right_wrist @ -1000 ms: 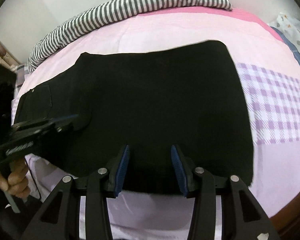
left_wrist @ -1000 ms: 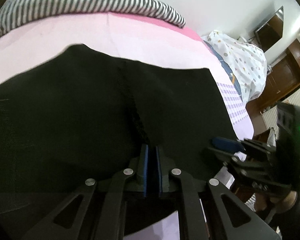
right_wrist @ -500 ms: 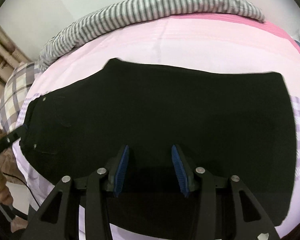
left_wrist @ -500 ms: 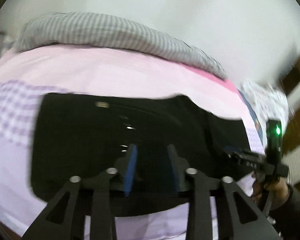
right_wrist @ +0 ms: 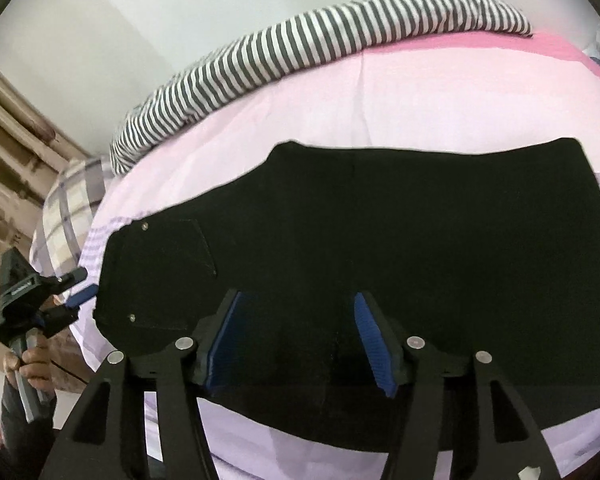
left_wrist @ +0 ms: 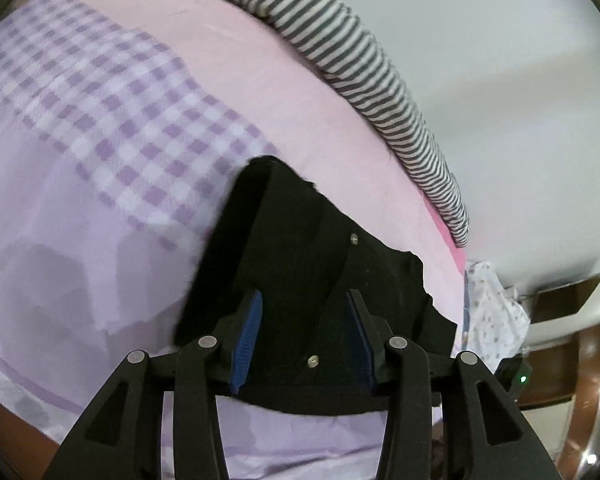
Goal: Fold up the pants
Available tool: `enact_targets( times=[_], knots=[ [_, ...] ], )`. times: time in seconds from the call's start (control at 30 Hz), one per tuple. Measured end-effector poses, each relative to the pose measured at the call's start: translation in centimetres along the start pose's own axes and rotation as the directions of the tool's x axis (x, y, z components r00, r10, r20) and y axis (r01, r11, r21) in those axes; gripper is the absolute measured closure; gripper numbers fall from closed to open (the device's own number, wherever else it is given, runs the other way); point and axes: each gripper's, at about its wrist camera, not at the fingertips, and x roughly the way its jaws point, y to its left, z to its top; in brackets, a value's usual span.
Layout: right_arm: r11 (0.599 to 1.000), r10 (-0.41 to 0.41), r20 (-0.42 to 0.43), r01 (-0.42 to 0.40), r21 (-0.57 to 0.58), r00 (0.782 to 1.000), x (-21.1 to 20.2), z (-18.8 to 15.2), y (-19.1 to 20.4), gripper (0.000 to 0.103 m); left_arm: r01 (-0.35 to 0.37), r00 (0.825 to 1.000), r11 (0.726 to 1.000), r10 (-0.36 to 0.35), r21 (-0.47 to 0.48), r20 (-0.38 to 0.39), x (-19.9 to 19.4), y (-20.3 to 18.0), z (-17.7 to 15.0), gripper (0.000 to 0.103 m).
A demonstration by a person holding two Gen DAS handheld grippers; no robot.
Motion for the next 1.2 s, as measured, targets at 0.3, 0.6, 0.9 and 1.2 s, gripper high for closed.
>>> enact_targets(
  times=[0.3,0.6,0.9,1.2],
  knots=[
    [0.998,-0.007,0.025,0.006,0.061,1.000,-0.9,-0.3,-0.9,0.046,0.027,0.989,0.999,-0.020,0.041,-0.144,0.6,2.5,0.6,0.057],
    [0.998,-0.038,0.035,0.036,0.059,0.999,-1.4,-0.8,0.0,0.046,-0.007,0.984,0.993,0.029,0.121,-0.176,1.7,3.3,0.6,0.053],
    [0.997,-0.056,0.036,0.055,0.047,0.998,-1.2,-0.5,1.0,0.046,0.019,0.976,0.986,0.018,0.168,-0.215,2.5,3.9,0.9,0.050],
    [0.997,-0.068,0.026,0.067,0.038,0.997,-0.4,-0.6,1.8,0.046,0.089,0.975,0.982,-0.052,0.167,-0.216,3.9,3.5,1.7,0.047]
  ],
)
